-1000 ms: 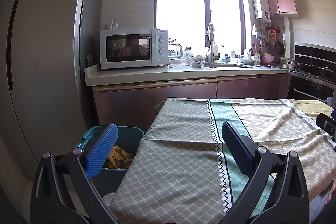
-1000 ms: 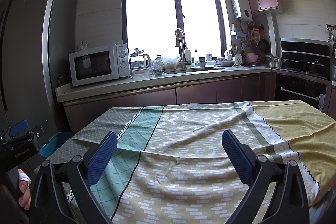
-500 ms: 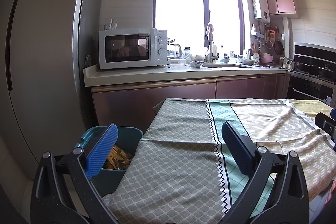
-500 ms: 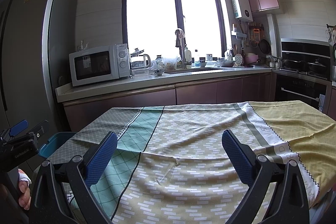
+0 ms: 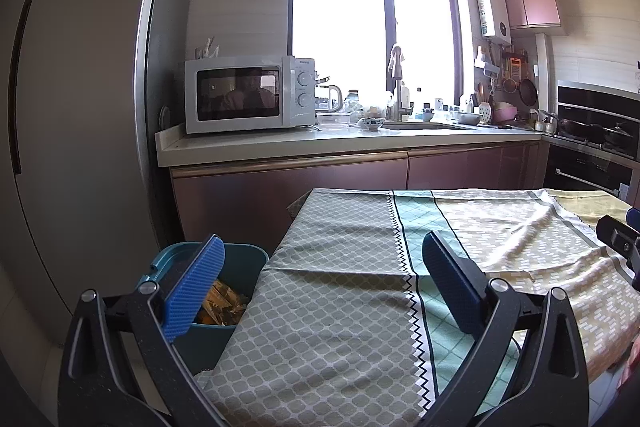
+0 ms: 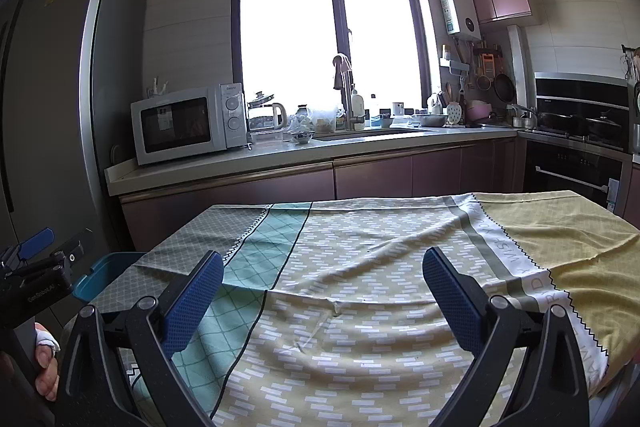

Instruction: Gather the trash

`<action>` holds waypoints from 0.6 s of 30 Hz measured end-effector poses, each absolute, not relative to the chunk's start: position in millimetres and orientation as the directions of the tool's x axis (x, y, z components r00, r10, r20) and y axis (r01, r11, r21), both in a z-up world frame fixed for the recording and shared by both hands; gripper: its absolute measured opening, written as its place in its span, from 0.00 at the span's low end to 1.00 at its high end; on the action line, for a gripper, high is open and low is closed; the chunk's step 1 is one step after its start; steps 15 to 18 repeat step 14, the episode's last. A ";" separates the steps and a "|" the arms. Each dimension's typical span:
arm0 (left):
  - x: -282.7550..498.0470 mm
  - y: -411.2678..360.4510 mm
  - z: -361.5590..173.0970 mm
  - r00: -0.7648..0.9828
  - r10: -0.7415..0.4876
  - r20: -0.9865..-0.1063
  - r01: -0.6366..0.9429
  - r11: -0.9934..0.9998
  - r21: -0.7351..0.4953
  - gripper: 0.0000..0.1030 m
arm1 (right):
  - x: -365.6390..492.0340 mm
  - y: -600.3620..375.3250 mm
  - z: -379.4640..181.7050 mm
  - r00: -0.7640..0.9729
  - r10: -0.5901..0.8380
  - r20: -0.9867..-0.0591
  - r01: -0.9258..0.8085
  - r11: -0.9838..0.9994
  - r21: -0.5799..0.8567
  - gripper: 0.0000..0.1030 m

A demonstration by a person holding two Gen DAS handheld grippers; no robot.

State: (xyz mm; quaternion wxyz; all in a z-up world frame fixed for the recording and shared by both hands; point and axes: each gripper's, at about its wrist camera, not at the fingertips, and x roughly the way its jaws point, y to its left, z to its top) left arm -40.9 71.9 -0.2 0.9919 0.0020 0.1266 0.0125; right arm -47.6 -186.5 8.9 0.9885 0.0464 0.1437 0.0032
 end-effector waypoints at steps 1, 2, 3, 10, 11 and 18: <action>-41.5 71.3 0.4 0.968 0.021 -0.250 -0.020 1.000 0.007 0.95 | -47.5 -186.6 8.9 0.959 0.020 -0.283 0.007 0.996 0.094 0.94; -41.3 69.9 0.6 0.968 0.017 -0.251 -0.016 1.000 0.008 0.95 | -47.1 -186.7 8.8 0.959 0.022 -0.283 0.006 0.995 0.096 0.94; -41.2 69.9 1.2 0.967 0.012 -0.253 -0.010 1.000 0.008 0.95 | -46.8 -186.8 8.6 0.958 0.023 -0.286 0.004 0.995 0.095 0.94; -7.5 62.2 2.7 0.922 -0.054 -0.384 0.047 0.999 -0.028 0.95 | -36.0 -201.4 6.1 0.945 0.024 -0.327 0.009 0.995 0.099 0.94; 1.1 59.0 2.3 0.911 -0.060 -0.408 0.055 0.998 -0.025 0.95 | -32.2 -206.6 6.1 0.941 0.020 -0.338 0.013 0.995 0.097 0.94; 34.6 45.1 -1.2 0.873 -0.074 -0.482 0.074 0.997 -0.019 0.95 | -17.1 -231.1 3.5 0.920 -0.007 -0.393 0.047 0.995 0.092 0.94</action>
